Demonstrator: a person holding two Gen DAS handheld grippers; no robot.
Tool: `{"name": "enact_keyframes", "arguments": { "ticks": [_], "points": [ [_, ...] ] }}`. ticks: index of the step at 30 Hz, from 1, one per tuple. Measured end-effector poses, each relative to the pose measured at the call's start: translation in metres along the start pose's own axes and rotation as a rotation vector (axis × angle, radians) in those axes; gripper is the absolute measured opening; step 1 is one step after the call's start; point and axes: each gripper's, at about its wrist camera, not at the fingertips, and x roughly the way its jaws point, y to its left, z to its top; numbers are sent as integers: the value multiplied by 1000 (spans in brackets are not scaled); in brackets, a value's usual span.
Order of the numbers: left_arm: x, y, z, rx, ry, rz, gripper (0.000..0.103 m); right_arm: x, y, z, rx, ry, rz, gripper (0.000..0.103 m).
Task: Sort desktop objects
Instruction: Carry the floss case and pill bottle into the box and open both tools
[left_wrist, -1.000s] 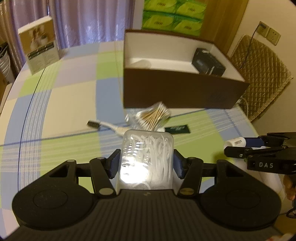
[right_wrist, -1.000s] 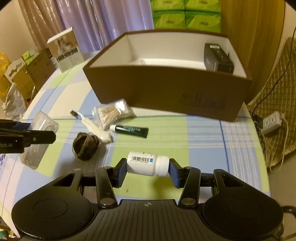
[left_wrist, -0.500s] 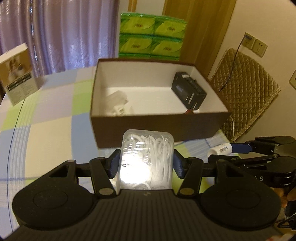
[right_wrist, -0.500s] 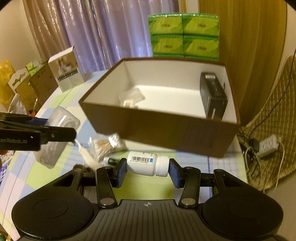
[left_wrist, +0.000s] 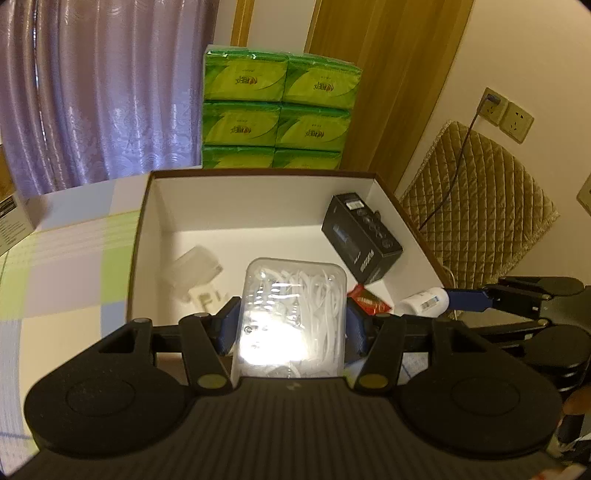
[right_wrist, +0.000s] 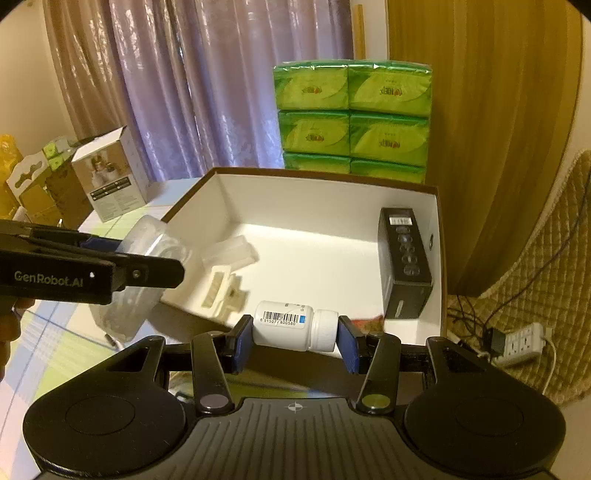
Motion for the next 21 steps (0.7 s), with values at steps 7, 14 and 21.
{"name": "enact_keyframes", "arguments": {
  "ticks": [7, 14, 21],
  "points": [
    [45, 5, 26, -15, 67, 2, 53, 33, -15, 24, -33, 45, -13, 46],
    [93, 9, 43, -20, 142, 8, 53, 71, -30, 32, -21, 118, -19, 46],
    [142, 10, 39, -20, 257, 8, 53, 102, -43, 25, -10, 225, -5, 46]
  ]
}}
